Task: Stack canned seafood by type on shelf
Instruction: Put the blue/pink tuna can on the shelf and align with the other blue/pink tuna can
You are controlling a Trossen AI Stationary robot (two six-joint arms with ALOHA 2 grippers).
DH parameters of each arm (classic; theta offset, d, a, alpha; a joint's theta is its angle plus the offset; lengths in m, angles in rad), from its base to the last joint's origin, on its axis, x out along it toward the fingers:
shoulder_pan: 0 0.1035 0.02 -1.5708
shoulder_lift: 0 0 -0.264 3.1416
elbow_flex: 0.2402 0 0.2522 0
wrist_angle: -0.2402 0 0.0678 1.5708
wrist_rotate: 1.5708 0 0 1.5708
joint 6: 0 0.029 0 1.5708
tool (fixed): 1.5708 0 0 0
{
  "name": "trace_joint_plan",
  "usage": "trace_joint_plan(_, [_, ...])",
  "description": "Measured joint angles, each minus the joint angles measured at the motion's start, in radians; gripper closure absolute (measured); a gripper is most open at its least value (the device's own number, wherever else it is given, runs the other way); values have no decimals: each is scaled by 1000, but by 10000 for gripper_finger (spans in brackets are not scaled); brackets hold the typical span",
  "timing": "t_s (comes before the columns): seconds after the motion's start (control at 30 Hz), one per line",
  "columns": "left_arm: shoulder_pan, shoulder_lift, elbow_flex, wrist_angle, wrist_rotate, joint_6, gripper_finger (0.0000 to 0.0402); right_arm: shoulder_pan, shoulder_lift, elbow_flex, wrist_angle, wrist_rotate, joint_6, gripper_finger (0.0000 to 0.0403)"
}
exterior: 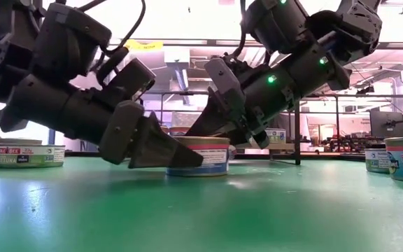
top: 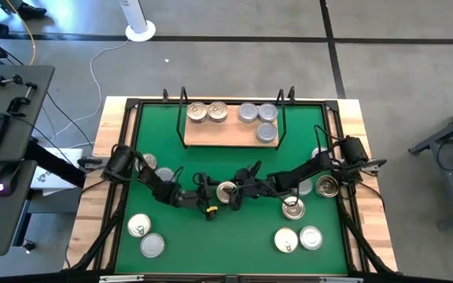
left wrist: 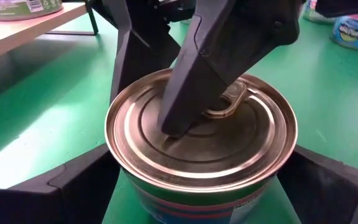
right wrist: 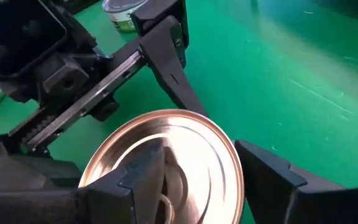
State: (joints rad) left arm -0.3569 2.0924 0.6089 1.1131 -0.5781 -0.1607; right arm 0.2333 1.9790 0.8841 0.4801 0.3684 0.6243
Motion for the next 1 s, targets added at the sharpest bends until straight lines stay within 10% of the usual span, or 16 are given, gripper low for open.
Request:
trace_joint_plan(0.4, [0, 77, 46, 111, 7, 32, 17, 2, 2, 0, 4, -5, 0, 215])
trace_joint_plan(1.0, [-73, -67, 29, -96, -200, 12, 18, 251, -340, 0, -363, 434, -66, 216])
